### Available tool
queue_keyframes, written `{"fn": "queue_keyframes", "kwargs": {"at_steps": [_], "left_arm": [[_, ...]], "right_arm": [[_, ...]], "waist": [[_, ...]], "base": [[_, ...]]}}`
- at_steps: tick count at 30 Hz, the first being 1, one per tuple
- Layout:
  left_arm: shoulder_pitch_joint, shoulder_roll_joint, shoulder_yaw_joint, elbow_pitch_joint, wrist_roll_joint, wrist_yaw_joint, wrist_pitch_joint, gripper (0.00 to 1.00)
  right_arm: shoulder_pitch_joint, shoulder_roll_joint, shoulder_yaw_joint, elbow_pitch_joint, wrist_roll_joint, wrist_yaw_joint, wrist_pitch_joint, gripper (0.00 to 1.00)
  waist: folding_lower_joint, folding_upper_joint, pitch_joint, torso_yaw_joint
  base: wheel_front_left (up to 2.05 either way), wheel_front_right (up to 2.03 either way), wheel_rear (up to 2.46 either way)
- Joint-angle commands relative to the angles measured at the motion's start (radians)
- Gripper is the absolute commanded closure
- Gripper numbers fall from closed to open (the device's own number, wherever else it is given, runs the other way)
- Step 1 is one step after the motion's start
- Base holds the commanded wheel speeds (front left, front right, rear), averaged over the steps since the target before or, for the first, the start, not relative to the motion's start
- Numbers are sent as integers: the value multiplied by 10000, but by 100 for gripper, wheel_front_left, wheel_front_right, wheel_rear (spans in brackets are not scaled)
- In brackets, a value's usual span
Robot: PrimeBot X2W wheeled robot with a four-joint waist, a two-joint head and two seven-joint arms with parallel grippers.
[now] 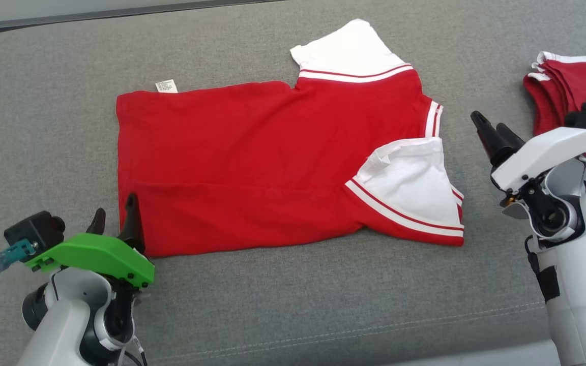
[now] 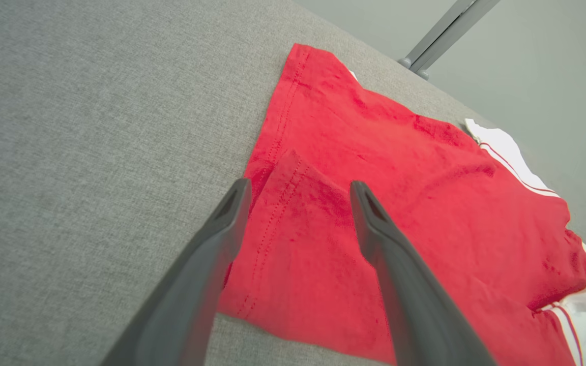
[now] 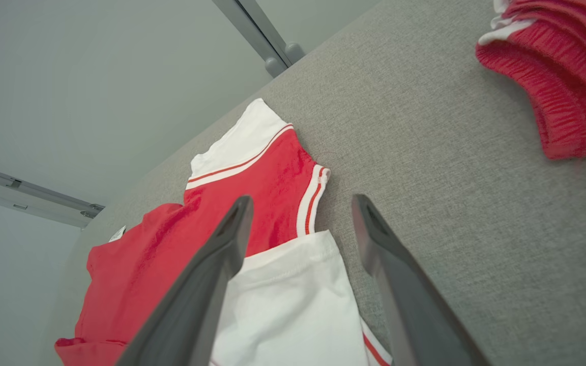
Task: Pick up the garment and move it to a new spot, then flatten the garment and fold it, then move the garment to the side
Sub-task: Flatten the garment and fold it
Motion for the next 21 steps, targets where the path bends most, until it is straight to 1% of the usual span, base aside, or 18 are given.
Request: {"fn": "queue_keyframes", "kwargs": {"at_steps": [1,4,8,11,15,21], "left_arm": [[301,44,21,-168,-56,57,-107,0],[594,-17,40,-320,-124,74,-198,0],[1170,-202,37,-406,-268,154,-288,0],[1505,-275,28,-248,-366,180,-331,0],[1797,-561,118,92,-766,208,-210,0],[1693,-926,521,782,-1339,79,-282,0]], "right_arm": [[292,-95,-75,-197,122,-2,-82,0],[567,-147,-132,-483,197,-2,-121,0],[1334,-184,-210,-1084,272,-2,-305,0],[2010,-80,-181,-1513,290,-2,-463,0],[2833,160,-139,-2065,351,-2,-659,0],[3681,467,52,-2663,551,0,-744,0]], "waist": [[0,0,-110,-25],[0,0,-207,-36],[0,0,-390,-61],[0,0,-516,-123],[0,0,-637,-266],[0,0,-625,-559]], "base": [[0,0,0],[0,0,0],[0,0,0],[0,0,0],[0,0,0],[0,0,0]]}}
